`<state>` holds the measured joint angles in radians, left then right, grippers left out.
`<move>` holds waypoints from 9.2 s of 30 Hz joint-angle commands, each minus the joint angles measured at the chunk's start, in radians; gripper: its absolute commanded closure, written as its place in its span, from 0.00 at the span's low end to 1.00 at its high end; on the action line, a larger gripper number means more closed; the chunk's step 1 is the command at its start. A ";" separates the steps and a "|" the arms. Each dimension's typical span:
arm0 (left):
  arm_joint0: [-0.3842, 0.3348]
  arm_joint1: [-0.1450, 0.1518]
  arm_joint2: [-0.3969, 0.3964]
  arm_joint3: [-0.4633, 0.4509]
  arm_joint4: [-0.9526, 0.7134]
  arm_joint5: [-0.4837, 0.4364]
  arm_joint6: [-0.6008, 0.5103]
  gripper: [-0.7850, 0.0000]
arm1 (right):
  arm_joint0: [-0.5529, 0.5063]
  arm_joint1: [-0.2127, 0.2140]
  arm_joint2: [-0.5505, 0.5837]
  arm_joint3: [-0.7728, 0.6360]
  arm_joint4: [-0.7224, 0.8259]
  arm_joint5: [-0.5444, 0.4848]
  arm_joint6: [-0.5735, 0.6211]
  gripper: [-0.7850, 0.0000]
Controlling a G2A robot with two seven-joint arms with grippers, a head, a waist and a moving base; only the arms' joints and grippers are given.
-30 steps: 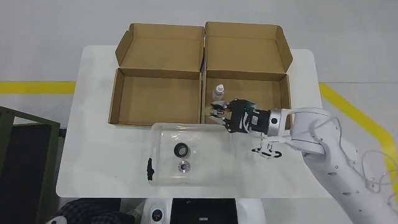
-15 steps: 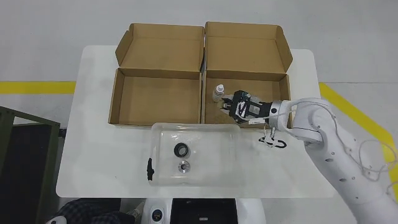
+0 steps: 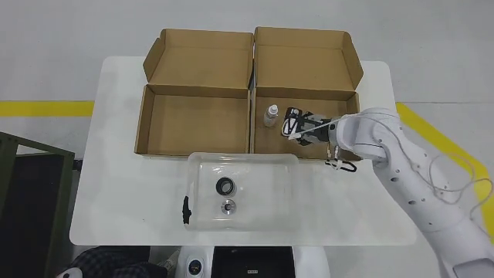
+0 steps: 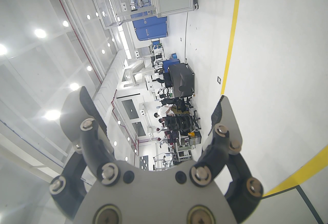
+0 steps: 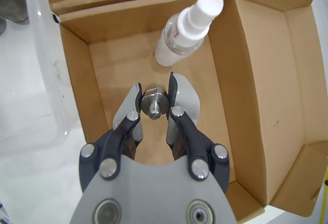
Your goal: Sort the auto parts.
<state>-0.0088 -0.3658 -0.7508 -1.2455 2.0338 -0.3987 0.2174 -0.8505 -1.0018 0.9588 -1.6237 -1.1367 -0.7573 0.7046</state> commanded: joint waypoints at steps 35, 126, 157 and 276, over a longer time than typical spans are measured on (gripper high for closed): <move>0.000 0.000 0.000 0.000 0.000 0.000 0.000 0.00 | 0.002 -0.016 0.011 -0.051 -0.033 0.102 0.084 0.57; 0.000 0.000 0.000 0.000 0.000 0.000 0.000 0.00 | -0.095 -0.181 -0.372 -0.035 -0.141 0.151 -0.224 0.48; 0.000 0.000 0.000 0.000 0.000 0.000 0.000 0.00 | -0.165 -0.165 -0.185 -0.115 0.033 0.058 -0.354 1.00; 0.000 0.000 0.000 0.000 0.000 0.000 0.000 0.00 | 0.243 -0.400 -0.376 0.385 -0.125 0.437 -0.282 0.80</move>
<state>-0.0088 -0.3658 -0.7508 -1.2455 2.0338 -0.3987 0.2174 -0.6083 -1.3994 0.5832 -1.2433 -1.2596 -0.3198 0.4203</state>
